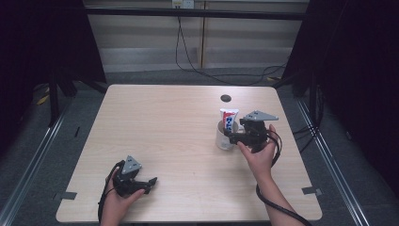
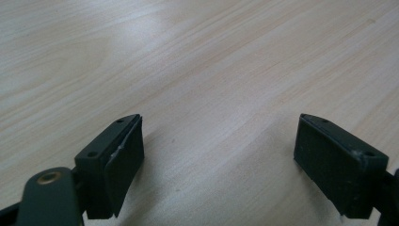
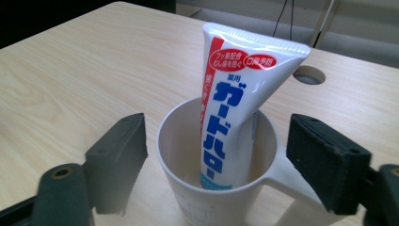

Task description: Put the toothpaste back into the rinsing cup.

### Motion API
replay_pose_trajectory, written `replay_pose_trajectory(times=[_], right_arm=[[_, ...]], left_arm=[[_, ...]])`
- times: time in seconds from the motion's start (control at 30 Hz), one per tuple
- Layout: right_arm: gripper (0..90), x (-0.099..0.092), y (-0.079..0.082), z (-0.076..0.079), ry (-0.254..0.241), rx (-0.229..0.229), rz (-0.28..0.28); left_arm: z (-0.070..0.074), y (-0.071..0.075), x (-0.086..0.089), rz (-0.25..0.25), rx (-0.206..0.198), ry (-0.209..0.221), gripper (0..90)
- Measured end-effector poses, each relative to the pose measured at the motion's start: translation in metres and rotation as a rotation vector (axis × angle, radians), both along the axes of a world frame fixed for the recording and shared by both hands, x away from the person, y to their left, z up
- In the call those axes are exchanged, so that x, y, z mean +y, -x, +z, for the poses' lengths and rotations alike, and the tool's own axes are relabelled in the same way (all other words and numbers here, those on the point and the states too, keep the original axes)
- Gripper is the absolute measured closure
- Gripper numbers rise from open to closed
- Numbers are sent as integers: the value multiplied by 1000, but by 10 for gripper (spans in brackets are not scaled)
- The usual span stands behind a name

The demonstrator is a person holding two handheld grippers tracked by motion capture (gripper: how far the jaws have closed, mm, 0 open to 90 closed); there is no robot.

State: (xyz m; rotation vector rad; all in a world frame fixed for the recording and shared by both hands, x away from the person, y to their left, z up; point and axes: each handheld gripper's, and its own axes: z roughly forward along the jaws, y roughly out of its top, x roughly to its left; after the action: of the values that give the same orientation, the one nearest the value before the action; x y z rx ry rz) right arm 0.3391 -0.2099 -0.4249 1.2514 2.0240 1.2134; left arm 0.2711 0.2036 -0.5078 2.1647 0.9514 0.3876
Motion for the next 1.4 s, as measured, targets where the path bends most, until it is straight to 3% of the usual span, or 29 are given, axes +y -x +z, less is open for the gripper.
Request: replay_pose_trajectory(times=[0.23, 0.43, 0.7, 1.4], right_arm=[[162, -4, 4, -1, 13, 0, 15], [140, -10, 8, -1, -19, 19, 48], [140, -17, 17, 3, -25, 6, 88], [140, -29, 37, 0, -1, 27, 149]], left_arm=[[0, 0, 0, 1, 0, 2, 163], [0, 0, 0, 1, 0, 2, 163], [0, 0, 0, 0, 1, -2, 163], [0, 0, 0, 1, 1, -1, 163]])
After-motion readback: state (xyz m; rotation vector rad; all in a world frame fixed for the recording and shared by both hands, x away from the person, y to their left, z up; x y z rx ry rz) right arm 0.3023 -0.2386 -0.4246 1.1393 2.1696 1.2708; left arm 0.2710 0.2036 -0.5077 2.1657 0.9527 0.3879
